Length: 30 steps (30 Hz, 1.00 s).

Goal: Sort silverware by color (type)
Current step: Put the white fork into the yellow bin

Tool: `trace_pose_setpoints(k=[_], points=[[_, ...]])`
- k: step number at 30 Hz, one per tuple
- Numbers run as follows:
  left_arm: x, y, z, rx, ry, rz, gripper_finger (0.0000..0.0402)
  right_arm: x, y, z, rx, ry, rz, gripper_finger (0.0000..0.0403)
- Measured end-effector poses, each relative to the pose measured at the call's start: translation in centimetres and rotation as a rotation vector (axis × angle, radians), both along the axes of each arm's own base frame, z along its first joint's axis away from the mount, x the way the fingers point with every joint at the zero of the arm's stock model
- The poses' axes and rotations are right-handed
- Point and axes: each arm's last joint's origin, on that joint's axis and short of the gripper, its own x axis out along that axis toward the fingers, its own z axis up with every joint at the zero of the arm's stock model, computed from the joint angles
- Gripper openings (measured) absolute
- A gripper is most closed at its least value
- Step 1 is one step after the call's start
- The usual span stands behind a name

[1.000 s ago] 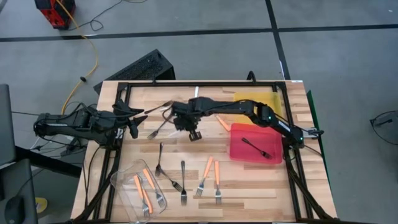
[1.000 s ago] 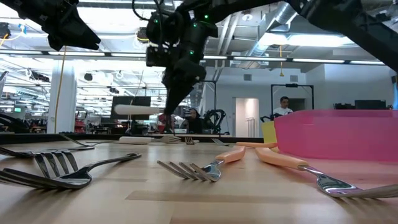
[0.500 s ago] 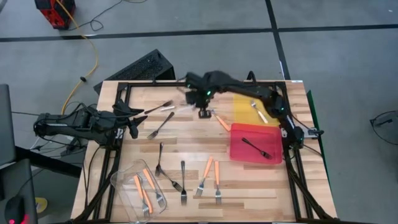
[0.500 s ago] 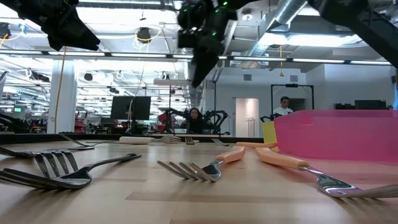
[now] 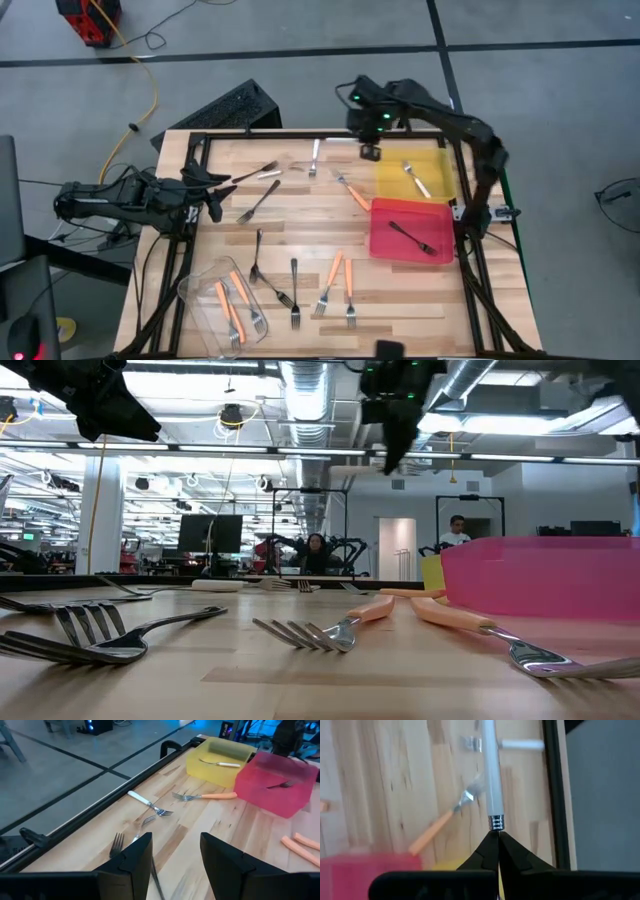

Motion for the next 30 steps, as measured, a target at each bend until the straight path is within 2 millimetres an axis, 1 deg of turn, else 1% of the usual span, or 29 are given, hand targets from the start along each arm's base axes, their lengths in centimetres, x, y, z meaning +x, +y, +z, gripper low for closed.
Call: trace_pose_setpoints(k=[2,6,9,13,16,18,22,30], points=[[0.0,0.0,0.0,0.005,0.002,0.008,0.0151,-2.0,0.3,-0.2,-0.009,0.008,-0.032,0.0021],[-0.1,0.1,0.0,0.021,0.005,0.023,0.0151,-5.4,1.1,-1.5,-0.041,-0.015,-0.093,0.0021],[-0.1,0.1,0.0,0.024,0.005,0.027,0.0151,-7.4,1.8,-3.0,-0.067,-0.055,-0.125,0.0021],[-0.1,0.1,0.0,0.023,0.005,0.028,0.0151,-9.4,2.7,-5.2,-0.089,-0.109,-0.169,0.0021],[-0.1,0.1,0.0,0.023,0.005,0.028,0.0151,-10.6,3.2,-6.8,-0.123,-0.119,-0.217,0.0021],[-0.1,0.1,0.0,0.023,0.005,0.028,0.0151,-11.4,3.6,-8.0,-0.167,-0.09,-0.266,0.0021],[-0.1,0.1,0.0,0.022,0.005,0.028,0.0151,-12.2,4.5,-9.9,-0.274,-0.082,-0.347,0.0021],[-0.1,0.1,0.0,0.025,0.004,0.034,0.0151,-13.2,7.1,-12.0,-0.504,-0.121,-0.458,0.0021]])
